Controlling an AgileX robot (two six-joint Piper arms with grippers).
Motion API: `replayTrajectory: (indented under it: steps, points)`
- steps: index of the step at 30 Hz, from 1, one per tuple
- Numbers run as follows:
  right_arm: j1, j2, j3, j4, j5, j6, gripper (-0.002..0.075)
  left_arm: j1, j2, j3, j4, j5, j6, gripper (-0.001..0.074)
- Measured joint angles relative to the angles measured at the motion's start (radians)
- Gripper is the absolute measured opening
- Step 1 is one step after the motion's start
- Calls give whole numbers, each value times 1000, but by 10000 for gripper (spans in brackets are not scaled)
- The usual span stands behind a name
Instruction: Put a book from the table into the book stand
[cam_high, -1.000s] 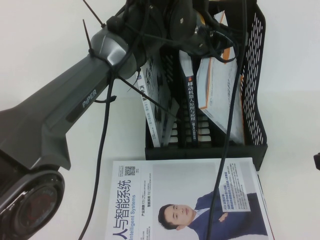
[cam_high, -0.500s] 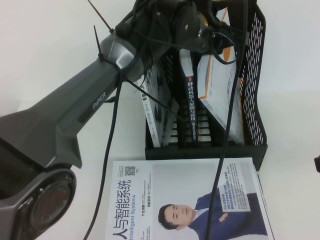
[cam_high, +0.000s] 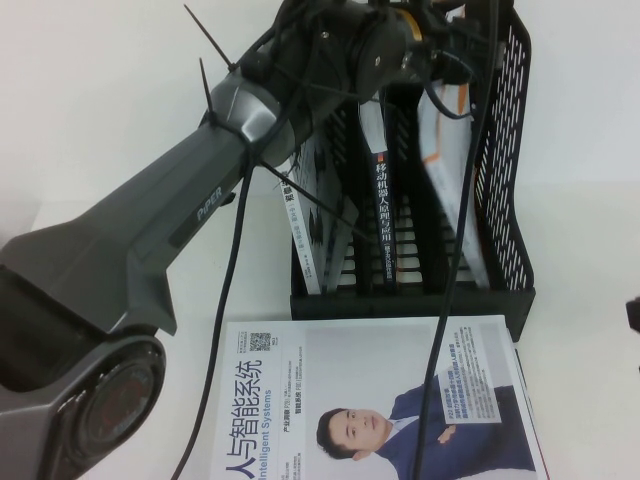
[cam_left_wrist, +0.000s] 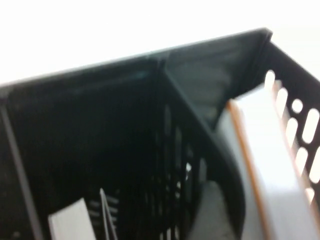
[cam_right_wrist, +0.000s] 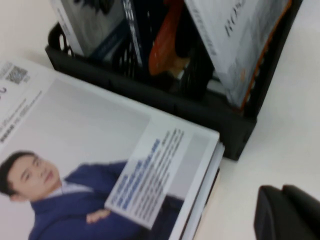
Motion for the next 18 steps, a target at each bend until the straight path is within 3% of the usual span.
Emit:
replayTrajectory:
  steps: [4,9,12,16,18]
  points:
    - [0,0,0,0,-53,-13,8,0,0,-36,23,-1,21,514]
    - [0,9,0,3,-85,-20,8,0,-33,-126,80,74,45,495]
    - [0,17,0,4,-88,-21,8,0,-91,-185,127,137,45,395]
    - [0,19,-19,4,-80,-21,6,0,-202,-216,206,244,45,141]
    - [0,20,-49,-3,-53,-22,1,0,-259,-220,252,308,47,65]
